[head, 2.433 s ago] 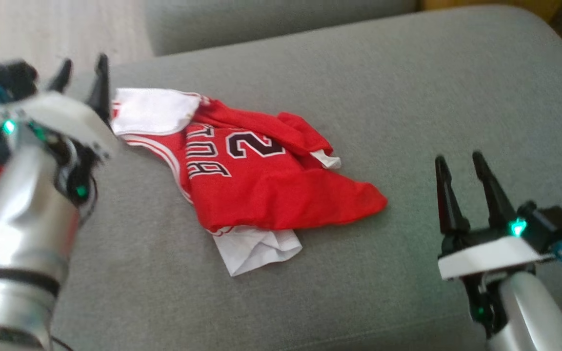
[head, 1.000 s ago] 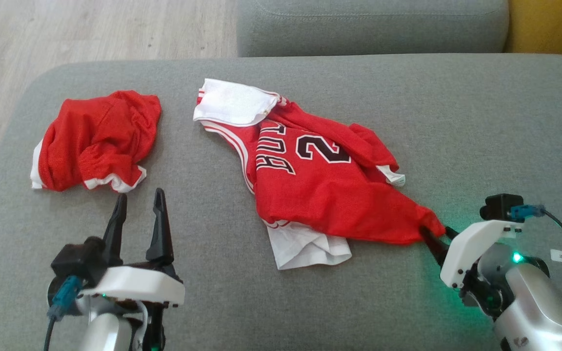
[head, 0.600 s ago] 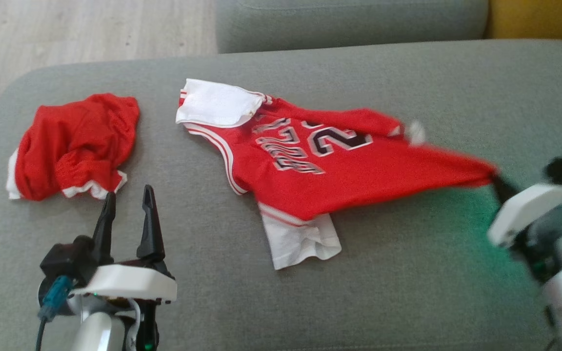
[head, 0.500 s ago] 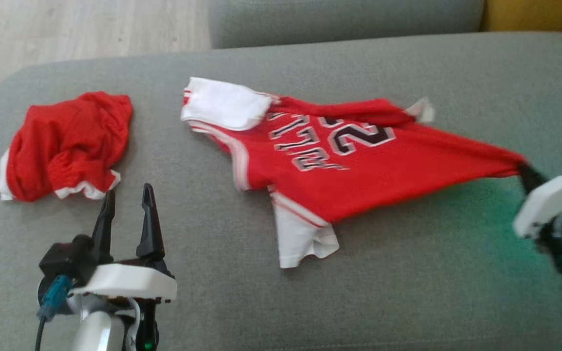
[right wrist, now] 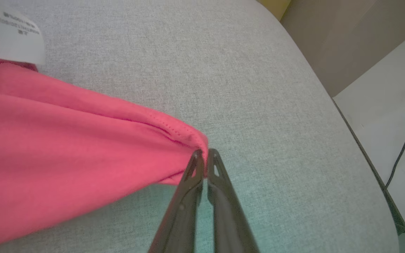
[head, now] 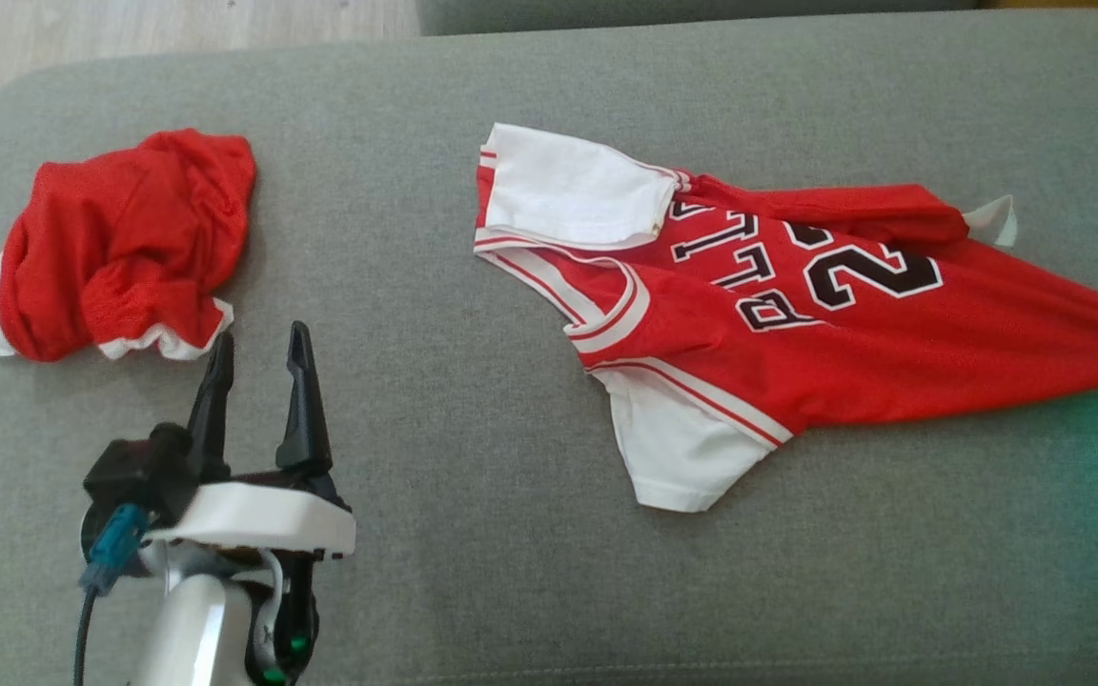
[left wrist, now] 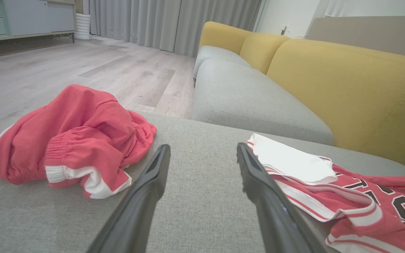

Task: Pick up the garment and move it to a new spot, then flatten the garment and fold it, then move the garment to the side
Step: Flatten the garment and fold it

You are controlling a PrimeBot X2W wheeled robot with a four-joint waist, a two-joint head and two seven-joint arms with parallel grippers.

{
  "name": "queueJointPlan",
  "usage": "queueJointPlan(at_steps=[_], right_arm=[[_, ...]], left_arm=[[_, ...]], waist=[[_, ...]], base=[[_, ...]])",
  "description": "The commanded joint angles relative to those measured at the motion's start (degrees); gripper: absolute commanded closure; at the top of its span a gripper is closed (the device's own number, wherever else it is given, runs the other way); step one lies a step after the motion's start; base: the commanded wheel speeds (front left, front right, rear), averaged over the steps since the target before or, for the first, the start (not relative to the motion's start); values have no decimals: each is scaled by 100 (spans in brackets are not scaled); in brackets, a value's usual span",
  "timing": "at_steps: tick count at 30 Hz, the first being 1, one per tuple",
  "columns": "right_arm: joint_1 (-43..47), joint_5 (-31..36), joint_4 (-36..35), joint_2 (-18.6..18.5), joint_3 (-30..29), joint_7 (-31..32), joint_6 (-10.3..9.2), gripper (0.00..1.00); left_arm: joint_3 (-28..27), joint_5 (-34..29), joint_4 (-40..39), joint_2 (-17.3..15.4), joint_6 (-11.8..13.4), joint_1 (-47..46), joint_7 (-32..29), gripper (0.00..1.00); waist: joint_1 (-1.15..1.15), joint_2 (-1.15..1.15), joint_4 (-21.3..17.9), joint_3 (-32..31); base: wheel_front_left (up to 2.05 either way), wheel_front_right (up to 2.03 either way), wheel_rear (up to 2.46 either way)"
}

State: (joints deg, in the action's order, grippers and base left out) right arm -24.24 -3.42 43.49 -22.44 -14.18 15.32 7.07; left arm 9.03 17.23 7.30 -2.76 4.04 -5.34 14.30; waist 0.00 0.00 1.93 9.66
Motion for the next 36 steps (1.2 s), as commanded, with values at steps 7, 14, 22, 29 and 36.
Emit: queueJointPlan(at_steps=[7, 14, 22, 29, 36], right_arm=[[-82, 664, 38, 161, -600, -169, 42, 100], [-60, 750, -215, 755, -630, -530, 42, 0], [610, -279, -2026, 1591, 306, -1611, 42, 0], [1522, -1024, -2955, 1635, 1210, -2672, 42, 0], [1856, -1148, -2915, 1664, 1567, -2913, 42, 0]], left_arm=[[-172, 54, -97, -12, 18, -132, 70, 0], [-201, 66, 38, -12, -77, -18, 70, 0], [-260, 58, 128, -14, -145, 31, 70, 0], [-215, 112, 215, -14, -270, 55, 70, 0], [-146, 148, 285, -13, -340, 66, 70, 0]], waist=[[0, 0, -5, -326], [0, 0, -195, -601], [0, 0, -446, -721], [0, 0, -557, -779], [0, 0, -632, -825]], base=[[0, 0, 0], [0, 0, 0], [0, 0, 0], [0, 0, 0], [0, 0, 0]])
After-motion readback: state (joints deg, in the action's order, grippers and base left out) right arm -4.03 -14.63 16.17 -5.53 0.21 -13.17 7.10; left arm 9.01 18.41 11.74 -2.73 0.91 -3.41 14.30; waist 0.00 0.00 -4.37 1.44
